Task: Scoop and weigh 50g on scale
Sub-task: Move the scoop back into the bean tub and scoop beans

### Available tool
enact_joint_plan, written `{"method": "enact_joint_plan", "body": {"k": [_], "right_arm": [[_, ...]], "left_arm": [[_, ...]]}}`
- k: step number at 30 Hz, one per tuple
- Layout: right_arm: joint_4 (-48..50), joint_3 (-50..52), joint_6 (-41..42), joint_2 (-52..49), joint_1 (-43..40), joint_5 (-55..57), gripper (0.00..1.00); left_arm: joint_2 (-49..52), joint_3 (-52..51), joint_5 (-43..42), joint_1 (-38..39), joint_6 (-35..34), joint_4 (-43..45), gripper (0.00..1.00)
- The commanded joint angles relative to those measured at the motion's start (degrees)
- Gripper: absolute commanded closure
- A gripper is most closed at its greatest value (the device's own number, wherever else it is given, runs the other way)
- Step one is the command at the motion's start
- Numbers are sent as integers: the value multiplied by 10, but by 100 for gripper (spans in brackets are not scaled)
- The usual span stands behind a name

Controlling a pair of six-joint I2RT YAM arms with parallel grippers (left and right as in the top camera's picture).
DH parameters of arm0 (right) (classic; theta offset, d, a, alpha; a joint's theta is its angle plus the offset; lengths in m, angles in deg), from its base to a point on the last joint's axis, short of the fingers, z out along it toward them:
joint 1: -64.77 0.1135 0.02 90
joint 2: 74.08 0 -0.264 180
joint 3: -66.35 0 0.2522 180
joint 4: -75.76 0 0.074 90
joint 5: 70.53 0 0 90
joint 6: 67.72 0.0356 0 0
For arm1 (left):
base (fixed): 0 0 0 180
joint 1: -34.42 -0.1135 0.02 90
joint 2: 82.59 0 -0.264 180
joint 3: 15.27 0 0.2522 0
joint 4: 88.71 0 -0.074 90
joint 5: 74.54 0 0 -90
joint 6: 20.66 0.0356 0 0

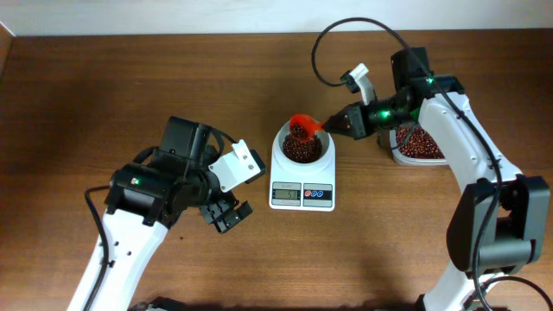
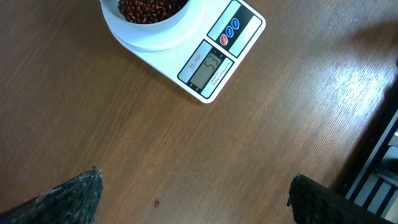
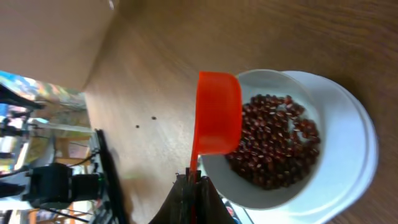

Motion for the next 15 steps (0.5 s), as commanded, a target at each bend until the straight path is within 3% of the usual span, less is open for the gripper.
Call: {"method": "enact_joint_plan", "body": {"k": [1, 6, 11, 15], "right_arm": [[-5, -12, 12, 17, -41, -88, 96], [-82, -12, -11, 18, -156, -95, 96], [-305, -12, -240, 26, -333, -65, 96], [-331, -16, -255, 35, -443, 24, 96]], "left_arm": [[-2, 5, 2, -3, 9, 1, 1], [-2, 5, 2, -3, 9, 1, 1], [-2, 5, 2, -3, 9, 1, 1], [-2, 5, 2, -3, 9, 1, 1]]}}
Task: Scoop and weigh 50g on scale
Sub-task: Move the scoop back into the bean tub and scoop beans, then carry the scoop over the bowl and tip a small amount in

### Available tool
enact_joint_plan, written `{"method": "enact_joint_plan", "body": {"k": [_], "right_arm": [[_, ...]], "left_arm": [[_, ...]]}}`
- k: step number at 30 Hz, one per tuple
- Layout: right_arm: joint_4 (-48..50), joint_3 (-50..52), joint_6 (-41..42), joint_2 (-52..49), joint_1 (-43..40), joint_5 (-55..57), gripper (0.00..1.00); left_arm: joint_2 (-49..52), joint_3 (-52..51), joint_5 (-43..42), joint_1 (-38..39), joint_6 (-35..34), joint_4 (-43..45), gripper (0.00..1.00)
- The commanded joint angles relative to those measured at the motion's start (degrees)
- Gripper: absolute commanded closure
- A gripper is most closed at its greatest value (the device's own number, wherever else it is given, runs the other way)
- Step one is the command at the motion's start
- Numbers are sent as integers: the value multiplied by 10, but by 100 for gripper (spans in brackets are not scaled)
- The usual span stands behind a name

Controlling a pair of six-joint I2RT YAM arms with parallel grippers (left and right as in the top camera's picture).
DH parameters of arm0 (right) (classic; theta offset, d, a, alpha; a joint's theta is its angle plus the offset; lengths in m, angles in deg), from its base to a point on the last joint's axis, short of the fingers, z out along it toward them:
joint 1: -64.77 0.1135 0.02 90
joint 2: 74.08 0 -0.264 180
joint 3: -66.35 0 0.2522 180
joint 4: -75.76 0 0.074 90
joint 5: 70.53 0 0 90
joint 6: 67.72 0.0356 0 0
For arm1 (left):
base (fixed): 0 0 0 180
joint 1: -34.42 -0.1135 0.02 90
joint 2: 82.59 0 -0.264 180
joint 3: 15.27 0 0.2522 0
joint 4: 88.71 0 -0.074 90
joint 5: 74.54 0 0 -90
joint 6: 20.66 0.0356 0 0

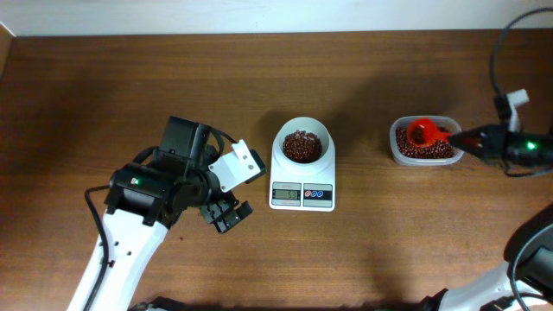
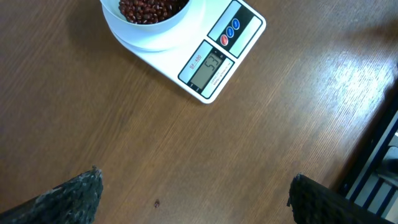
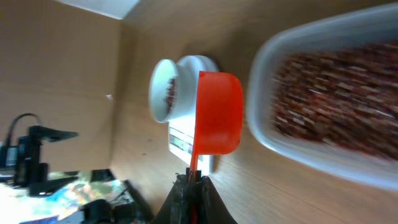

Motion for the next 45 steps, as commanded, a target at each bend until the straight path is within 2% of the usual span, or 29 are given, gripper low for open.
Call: {"method": "enact_joint_plan", "body": {"k": [1, 5, 9, 15, 19, 22, 25, 27, 29, 32, 35, 41, 45], "right_arm": [[9, -12, -27, 25, -42, 44, 96], [55, -27, 32, 25, -3, 136, 96], [146, -45, 156, 25, 87, 285, 96], [98, -169, 225, 33, 225, 599, 96], [71, -169, 225, 33, 291, 674, 96], [73, -169, 257, 33, 297, 658, 96], [79, -169, 262, 34, 297, 474, 96], [84, -169, 200, 37, 306, 282, 96], [121, -169, 189, 38, 357, 231, 96], [187, -169, 189, 33, 446, 252, 96], [194, -168, 189, 11, 504, 337, 96], [191, -166, 189, -38, 560, 431, 96], [177, -166, 188, -53, 565, 431, 96]], "left_arm": [[-2, 5, 2, -3, 9, 1, 1], [-2, 5, 2, -3, 9, 1, 1], [-2, 5, 2, -3, 9, 1, 1], [-2, 5, 2, -3, 9, 1, 1], [-2, 5, 2, -3, 9, 1, 1], [-2, 5, 2, -3, 9, 1, 1], [-2, 5, 2, -3, 9, 1, 1], [-2, 5, 2, -3, 9, 1, 1], [-2, 5, 2, -3, 9, 1, 1], [-2, 5, 2, -3, 9, 1, 1], [-2, 5, 2, -3, 9, 1, 1], [-2, 5, 2, -3, 9, 1, 1], [-2, 5, 2, -3, 9, 1, 1]]}}
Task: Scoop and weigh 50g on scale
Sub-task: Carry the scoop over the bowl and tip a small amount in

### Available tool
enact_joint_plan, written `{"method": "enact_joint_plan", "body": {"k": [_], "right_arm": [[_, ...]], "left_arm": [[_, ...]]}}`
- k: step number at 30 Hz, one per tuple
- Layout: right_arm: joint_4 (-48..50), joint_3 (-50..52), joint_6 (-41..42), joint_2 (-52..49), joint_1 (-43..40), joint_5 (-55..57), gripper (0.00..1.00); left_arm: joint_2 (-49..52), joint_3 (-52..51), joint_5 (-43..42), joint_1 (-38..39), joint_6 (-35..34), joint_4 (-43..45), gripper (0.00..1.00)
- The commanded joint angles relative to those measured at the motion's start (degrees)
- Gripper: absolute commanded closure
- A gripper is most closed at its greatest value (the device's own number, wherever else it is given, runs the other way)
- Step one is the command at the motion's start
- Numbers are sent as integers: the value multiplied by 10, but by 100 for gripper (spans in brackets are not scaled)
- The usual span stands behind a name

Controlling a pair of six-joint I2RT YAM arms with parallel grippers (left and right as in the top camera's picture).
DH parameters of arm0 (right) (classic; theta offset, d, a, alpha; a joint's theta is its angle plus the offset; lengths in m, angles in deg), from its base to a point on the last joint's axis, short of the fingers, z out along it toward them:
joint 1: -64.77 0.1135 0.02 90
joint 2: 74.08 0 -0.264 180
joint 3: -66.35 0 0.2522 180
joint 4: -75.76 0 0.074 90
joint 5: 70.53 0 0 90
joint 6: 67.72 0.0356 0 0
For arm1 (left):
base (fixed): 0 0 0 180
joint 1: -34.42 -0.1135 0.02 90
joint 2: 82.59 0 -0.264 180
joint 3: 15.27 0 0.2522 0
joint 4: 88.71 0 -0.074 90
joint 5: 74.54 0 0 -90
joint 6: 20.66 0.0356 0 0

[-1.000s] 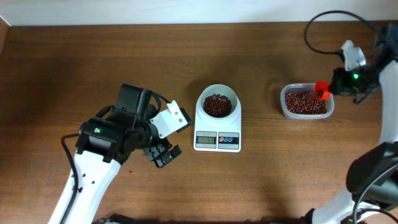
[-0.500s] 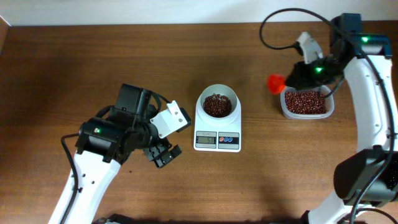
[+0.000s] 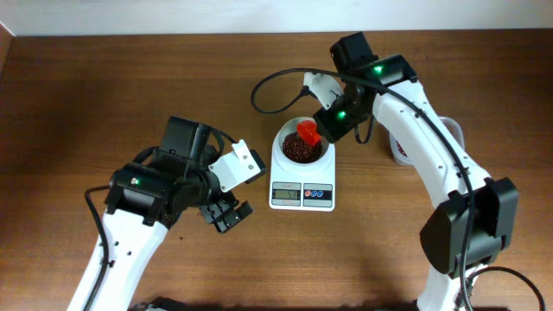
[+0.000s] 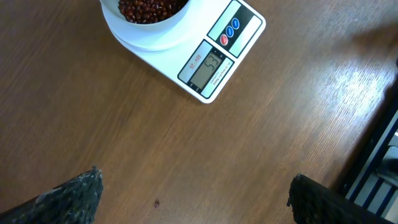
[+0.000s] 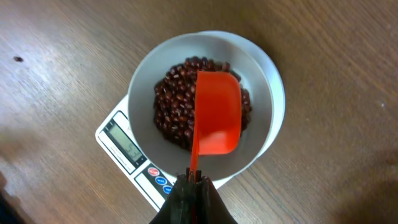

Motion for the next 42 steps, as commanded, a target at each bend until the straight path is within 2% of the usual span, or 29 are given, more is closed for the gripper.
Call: {"method": "enact_joint_plan", "body": {"k": [1, 5, 14, 21, 30, 37, 40, 42], "right_arm": [[-7, -7, -8, -10, 6, 15, 96], [-8, 2, -9, -10, 32, 68, 96], [7, 36, -12, -10, 57, 56, 96], [7, 35, -5, -10, 50, -76, 96], [-3, 35, 14, -10, -77, -261, 96], [-21, 35, 7, 54, -78, -259, 96], [-17, 35, 7, 52, -68, -138, 96], [-22, 35, -34, 54, -64, -156, 96]], "left_arm": [[-2, 5, 2, -3, 9, 1, 1], [-2, 5, 2, -3, 9, 1, 1], [-2, 5, 2, -3, 9, 1, 1], [-2, 5, 2, -3, 9, 1, 1], [-2, 5, 2, -3, 9, 1, 1], [-2, 5, 2, -3, 9, 1, 1], [-2, 5, 2, -3, 9, 1, 1], [-2, 5, 2, -3, 9, 1, 1]]}}
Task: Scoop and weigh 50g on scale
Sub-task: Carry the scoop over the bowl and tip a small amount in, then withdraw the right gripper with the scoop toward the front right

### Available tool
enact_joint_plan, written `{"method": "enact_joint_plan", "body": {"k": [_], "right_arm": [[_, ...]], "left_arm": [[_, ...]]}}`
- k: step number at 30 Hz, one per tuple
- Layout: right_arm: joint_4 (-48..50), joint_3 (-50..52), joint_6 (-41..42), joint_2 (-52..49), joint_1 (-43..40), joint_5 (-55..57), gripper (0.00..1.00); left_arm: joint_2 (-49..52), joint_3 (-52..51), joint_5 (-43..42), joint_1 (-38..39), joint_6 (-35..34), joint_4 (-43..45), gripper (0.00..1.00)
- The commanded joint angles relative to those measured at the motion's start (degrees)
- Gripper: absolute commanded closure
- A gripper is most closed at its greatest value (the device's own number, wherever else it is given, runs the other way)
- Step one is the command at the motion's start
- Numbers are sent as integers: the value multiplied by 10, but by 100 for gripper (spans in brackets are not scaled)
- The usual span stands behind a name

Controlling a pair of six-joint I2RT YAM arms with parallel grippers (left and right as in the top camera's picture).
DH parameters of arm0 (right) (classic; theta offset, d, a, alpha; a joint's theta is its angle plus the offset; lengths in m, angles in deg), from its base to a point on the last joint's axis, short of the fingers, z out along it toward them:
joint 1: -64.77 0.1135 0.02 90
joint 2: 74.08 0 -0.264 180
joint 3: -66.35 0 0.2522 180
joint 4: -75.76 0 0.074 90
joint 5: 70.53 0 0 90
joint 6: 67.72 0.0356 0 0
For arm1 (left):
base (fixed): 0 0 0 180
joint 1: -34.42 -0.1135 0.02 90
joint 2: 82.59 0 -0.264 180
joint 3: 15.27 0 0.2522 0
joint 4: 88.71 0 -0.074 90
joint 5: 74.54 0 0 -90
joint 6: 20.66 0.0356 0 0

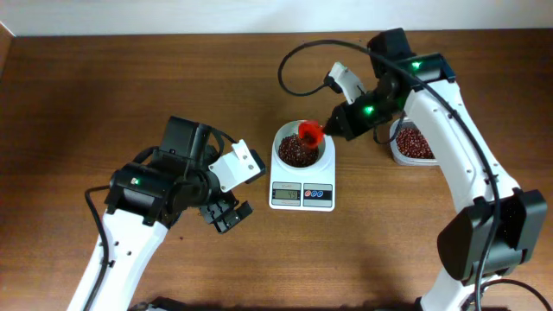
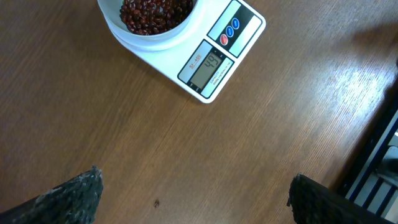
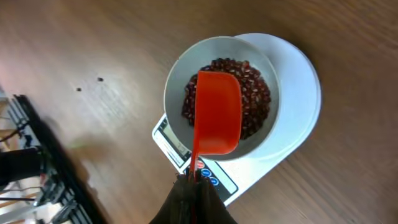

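A white bowl (image 1: pixel 301 149) of dark red beans sits on the white digital scale (image 1: pixel 301 195). My right gripper (image 1: pixel 342 123) is shut on the handle of a red scoop (image 1: pixel 309 132), held over the bowl's back right rim. The right wrist view shows the scoop's (image 3: pixel 217 121) underside over the bowl (image 3: pixel 179 81), with the gripper (image 3: pixel 194 178) clamped on the thin handle. What the scoop holds cannot be told. My left gripper (image 1: pixel 226 213) stands open and empty, front left of the scale. Its fingertips (image 2: pixel 71 193) frame bare wood, and the scale's display (image 2: pixel 210 63) shows digits.
A clear tub (image 1: pixel 413 145) of red beans stands right of the scale, partly under the right arm. A black cable (image 1: pixel 298 60) loops above the table behind the bowl. A small dark speck (image 2: pixel 156 203) lies on the wood between the left fingers.
The right arm has swung from behind the bowl to its right side, the scoop still over the bowl. The scale's reading has changed, and more beans show in the left wrist view.
The scoop was first at the bowl's back rim with beans in it. Then it was over the tub at the right. Later it was back over the bowl, and now it still hangs there. The left arm has stayed put, open.
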Motion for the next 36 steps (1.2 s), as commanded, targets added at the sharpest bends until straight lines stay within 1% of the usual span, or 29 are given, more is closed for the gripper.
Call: {"method": "enact_joint_plan", "body": {"k": [1, 2, 3, 4, 5, 8, 10, 11, 12, 18, 21, 23, 24, 26, 28, 30, 31, 33, 34, 36], "right_arm": [[12, 5, 9, 12, 7, 77, 96], [6, 5, -19, 15, 7, 39, 96], [11, 5, -1, 16, 7, 67, 96], [1, 4, -10, 16, 7, 75, 96], [-4, 4, -58, 19, 7, -17, 96], [0, 5, -42, 19, 4, -35, 96], [0, 5, -42, 19, -2, -75, 96], [-4, 5, -42, 19, -16, -113, 96], [-5, 5, -42, 19, -26, -128, 96], [-34, 4, -46, 28, -97, -157, 96], [-57, 4, -53, 50, -177, -146, 96], [-82, 4, -76, 66, -244, -136, 96], [-96, 4, -76, 74, -290, -100, 96], [-122, 4, -76, 75, -339, -28, 96], [-120, 4, -72, 76, -365, 53, 96], [-116, 4, 6, 76, -338, 217, 96], [-113, 4, 28, 76, -317, 257, 96], [-94, 4, 88, 76, -264, 358, 96], [-71, 5, 124, 76, -214, 440, 96], [-55, 5, 136, 76, -175, 495, 96]], "left_arm": [[-2, 5, 2, -3, 9, 1, 1], [-2, 5, 2, -3, 9, 1, 1], [-2, 5, 2, -3, 9, 1, 1], [-2, 5, 2, -3, 9, 1, 1], [-2, 5, 2, -3, 9, 1, 1], [-2, 5, 2, -3, 9, 1, 1], [-2, 5, 2, -3, 9, 1, 1], [-2, 5, 2, -3, 9, 1, 1], [-2, 5, 2, -3, 9, 1, 1], [-2, 5, 2, -3, 9, 1, 1], [-2, 5, 2, -3, 9, 1, 1], [-2, 5, 2, -3, 9, 1, 1], [-2, 5, 2, -3, 9, 1, 1], [-2, 5, 2, -3, 9, 1, 1], [-2, 5, 2, -3, 9, 1, 1], [-2, 5, 2, -3, 9, 1, 1], [-2, 5, 2, -3, 9, 1, 1], [-2, 5, 2, -3, 9, 1, 1], [-2, 5, 2, -3, 9, 1, 1], [-2, 5, 2, -3, 9, 1, 1]]}}
